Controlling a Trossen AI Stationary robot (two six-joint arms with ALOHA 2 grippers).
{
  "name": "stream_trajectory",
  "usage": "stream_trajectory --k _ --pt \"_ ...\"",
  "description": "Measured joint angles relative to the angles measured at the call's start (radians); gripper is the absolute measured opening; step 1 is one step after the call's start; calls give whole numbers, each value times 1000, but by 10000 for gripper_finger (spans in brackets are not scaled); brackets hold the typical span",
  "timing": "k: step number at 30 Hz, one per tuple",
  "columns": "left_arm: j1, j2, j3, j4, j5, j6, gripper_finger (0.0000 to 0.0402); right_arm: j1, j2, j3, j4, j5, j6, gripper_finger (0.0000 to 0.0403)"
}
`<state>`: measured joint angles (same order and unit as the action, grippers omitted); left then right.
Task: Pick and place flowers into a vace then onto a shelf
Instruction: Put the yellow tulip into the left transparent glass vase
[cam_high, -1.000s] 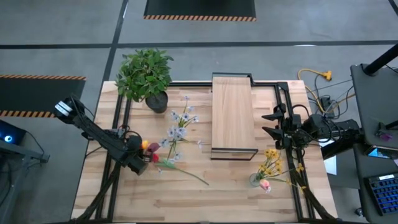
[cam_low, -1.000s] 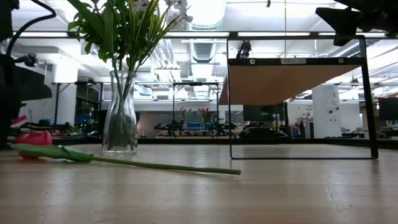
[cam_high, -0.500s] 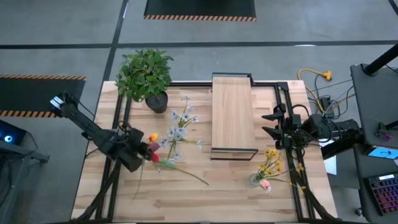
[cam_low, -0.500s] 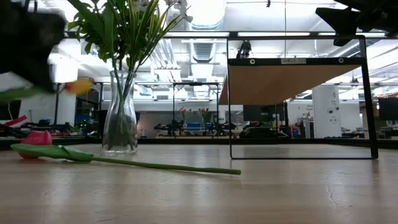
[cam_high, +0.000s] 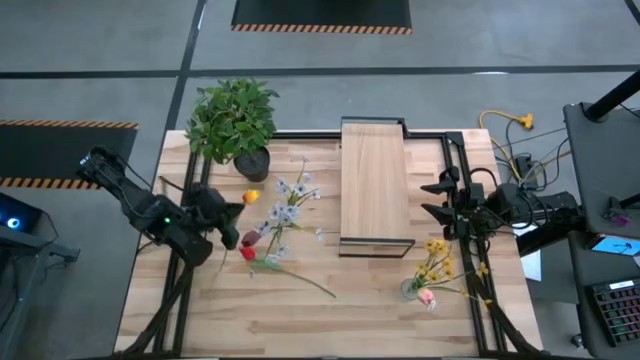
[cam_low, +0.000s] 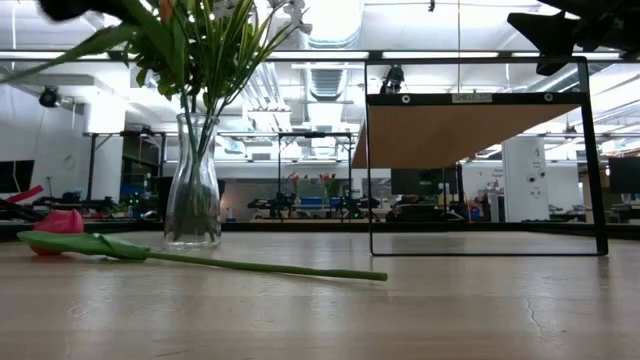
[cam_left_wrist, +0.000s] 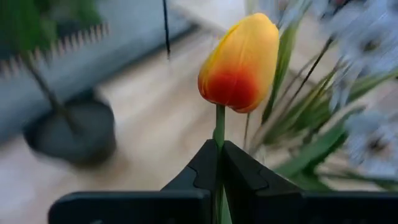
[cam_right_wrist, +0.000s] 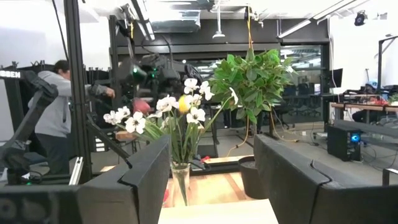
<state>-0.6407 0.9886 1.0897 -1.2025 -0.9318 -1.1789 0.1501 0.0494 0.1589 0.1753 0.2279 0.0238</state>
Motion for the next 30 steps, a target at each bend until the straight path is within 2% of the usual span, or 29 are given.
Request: stream_trajectory --k 5,8,13,19,26,30 --pt "0 7 59 65 -201 322 0 0 0 0 0 0 1 219" --pt "0 12 62 132 -305 441 0 0 0 0 0 0 1 219" --pt "0 17 56 234 -449 464 0 0 0 0 0 0 2 219" --pt "0 56 55 272 -620 451 0 0 0 0 1 0 0 219" --pt "0 122 60 312 -640 467 0 0 0 0 3 0 -5 219" --pt "0 145 116 313 -638 524 0 0 0 0 5 0 -8 219"
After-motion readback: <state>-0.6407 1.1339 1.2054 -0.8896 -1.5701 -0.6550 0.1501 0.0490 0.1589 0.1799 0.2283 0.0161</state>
